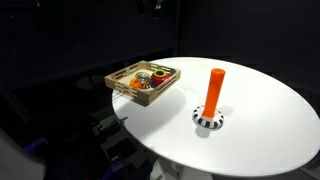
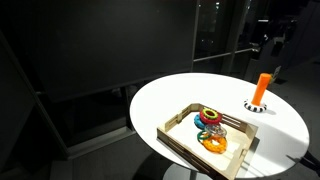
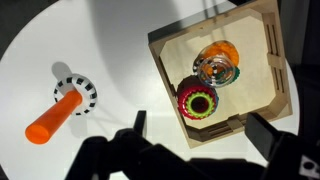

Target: Put the clear ring on the tray

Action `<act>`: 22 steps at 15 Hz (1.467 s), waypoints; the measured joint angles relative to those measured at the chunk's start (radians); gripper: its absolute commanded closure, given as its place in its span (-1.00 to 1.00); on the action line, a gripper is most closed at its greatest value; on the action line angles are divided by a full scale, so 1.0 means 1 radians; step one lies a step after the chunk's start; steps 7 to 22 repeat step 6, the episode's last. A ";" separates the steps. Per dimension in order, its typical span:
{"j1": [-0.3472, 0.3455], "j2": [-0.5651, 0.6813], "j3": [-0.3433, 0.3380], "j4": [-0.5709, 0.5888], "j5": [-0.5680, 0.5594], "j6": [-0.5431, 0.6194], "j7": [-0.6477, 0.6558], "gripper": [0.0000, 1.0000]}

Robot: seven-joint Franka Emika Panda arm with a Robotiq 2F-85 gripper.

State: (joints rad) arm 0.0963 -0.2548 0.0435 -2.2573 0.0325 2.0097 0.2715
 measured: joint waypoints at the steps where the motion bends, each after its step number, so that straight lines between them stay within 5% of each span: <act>1: -0.003 -0.016 0.000 -0.004 0.000 0.000 0.000 -1.00; 22: -0.010 -0.041 0.003 -0.013 0.000 -0.001 0.000 -1.00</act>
